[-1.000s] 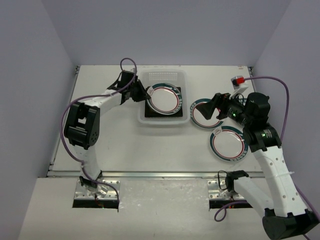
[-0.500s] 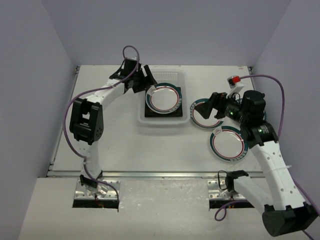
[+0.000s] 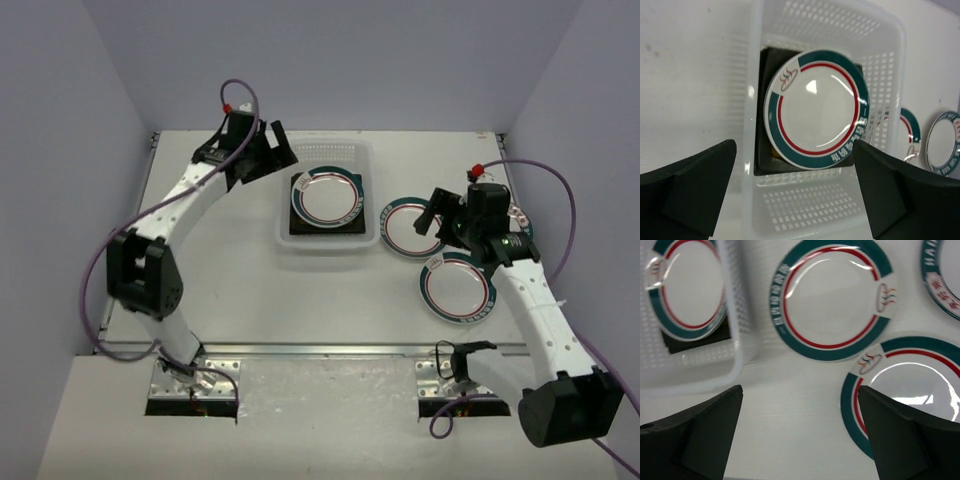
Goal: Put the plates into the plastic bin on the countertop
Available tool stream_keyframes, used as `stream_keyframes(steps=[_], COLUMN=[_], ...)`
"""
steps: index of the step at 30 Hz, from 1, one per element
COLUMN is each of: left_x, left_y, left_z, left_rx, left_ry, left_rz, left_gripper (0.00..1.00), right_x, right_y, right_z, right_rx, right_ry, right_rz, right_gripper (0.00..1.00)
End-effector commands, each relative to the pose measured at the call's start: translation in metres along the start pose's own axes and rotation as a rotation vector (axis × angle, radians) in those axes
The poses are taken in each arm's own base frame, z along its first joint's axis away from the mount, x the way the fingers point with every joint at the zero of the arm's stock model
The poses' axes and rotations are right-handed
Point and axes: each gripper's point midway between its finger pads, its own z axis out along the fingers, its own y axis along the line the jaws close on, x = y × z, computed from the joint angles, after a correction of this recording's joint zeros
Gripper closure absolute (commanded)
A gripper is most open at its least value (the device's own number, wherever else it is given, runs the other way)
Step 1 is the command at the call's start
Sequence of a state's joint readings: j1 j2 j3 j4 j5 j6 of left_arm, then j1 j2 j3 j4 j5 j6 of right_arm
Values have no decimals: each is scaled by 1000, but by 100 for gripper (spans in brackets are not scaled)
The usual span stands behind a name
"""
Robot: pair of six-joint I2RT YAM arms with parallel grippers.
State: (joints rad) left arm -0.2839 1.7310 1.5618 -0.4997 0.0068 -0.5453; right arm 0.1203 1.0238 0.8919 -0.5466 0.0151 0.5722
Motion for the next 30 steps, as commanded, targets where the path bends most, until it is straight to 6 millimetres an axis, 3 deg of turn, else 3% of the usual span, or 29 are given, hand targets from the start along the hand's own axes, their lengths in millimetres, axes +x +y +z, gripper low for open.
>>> stream_keyframes(steps=[1,3,7,12,17,20,23,30], left_x=[-7,26,64,88,86,91,94,96], left_y=[32,57,71,106,110,104,96,91], left_z=[-113,-128,-134,-133,-137,-136,-138,-140], left_rx=[-60,-88,-54,-128,-145,-107,-65,-36], left_ry=[-241,-206,-120,-147,-164,-144,-139,-136], left_rz=[12,56,138,174,171,178,192,204], left_gripper=[0,0,0,0,0,0,0,0], right_x=[47,56,81,111,152,154,154,187], right_y=[-91,-108,-141,-156,-146,-129,-135,-147], right_z=[-4,-13,-38,-58,-44,-28,-18,-2], right_rx=[338,404,566,668,629,520,507,574], right_ry=[35,-15,-47,-25,105,100,25,69], right_rz=[255,316,414,515,609,698,738,819], right_gripper=[1,1,1,1,1,3,10,14])
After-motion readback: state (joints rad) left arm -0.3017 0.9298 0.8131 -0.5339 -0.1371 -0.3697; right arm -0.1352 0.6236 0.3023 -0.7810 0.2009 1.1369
